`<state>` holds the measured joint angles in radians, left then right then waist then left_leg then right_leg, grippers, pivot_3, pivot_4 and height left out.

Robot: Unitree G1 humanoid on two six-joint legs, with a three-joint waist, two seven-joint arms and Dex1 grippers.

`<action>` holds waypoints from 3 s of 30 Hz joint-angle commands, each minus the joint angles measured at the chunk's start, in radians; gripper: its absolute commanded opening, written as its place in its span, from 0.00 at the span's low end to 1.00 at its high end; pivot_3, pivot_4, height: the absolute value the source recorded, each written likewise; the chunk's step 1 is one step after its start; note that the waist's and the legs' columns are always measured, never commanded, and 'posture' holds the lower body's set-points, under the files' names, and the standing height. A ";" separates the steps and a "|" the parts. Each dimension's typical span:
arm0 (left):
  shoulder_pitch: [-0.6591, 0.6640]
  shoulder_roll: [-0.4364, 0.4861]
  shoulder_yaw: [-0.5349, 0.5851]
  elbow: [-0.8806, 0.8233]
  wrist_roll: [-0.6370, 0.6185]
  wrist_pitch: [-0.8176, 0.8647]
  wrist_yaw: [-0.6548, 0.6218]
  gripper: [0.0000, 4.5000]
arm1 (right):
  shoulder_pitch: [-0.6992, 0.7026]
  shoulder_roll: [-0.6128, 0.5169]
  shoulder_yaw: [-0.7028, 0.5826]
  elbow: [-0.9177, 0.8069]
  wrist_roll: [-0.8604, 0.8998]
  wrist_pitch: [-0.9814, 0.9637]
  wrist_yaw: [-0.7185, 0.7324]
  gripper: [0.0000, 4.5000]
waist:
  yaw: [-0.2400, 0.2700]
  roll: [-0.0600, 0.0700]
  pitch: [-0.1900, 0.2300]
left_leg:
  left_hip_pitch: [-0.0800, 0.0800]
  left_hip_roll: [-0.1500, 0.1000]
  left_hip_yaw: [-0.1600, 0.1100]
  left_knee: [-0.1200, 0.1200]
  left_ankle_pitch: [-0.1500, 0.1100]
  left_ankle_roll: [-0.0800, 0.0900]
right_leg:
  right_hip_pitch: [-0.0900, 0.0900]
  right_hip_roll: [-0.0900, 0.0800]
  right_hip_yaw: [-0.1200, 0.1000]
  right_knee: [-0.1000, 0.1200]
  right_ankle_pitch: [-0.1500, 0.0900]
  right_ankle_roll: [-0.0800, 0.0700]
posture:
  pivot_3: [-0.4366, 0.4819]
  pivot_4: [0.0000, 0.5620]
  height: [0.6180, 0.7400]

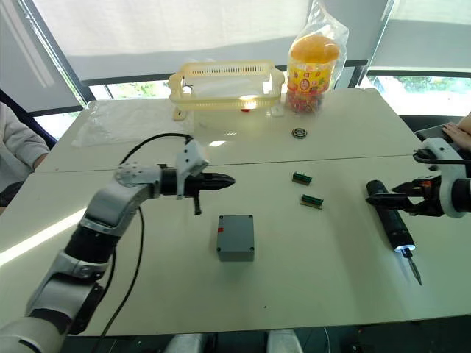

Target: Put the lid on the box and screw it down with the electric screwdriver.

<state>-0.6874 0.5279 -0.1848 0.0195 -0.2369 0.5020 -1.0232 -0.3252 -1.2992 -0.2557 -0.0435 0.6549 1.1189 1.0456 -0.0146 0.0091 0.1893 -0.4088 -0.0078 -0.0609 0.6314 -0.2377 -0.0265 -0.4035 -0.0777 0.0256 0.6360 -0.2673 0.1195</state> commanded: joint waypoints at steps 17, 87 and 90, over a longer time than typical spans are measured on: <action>0.150 0.036 -0.133 -0.066 0.024 0.029 -0.059 0.00 | 0.276 0.546 0.229 -0.633 0.024 -0.115 -0.358 1.00 | 0.024 -0.011 -0.001 | 0.000 -0.001 0.000 0.015 0.000 -0.001 | 0.009 -0.003 -0.001 -0.004 0.001 -0.004 | 0.48 0.27 1.00; 0.083 0.012 -0.205 0.036 0.177 -0.177 -0.176 0.00 | 0.174 0.627 0.397 -0.411 -0.208 -0.375 -0.189 1.00 | 0.004 -0.012 -0.001 | 0.000 -0.001 -0.001 0.015 -0.001 0.001 | 0.008 -0.002 -0.002 0.000 0.003 -0.001 | 0.48 0.27 1.00; 0.083 0.006 -0.201 0.036 0.177 -0.178 -0.176 0.00 | 0.183 0.620 0.368 -0.428 -0.200 -0.358 -0.200 1.00 | 0.004 -0.012 -0.001 | 0.000 -0.001 -0.001 0.015 -0.001 0.001 | 0.008 -0.002 -0.002 0.000 0.003 -0.001 | 0.48 0.27 1.00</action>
<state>-0.5855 0.5383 -0.3908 0.0763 -0.0531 0.3422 -1.1964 -0.1433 -0.6698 0.1460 -0.4194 0.4323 0.7592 0.8495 -0.0103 -0.0033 0.1879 -0.4090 -0.0086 -0.0619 0.6462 -0.2385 -0.0259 -0.3955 -0.0794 0.0240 0.6359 -0.2646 0.1182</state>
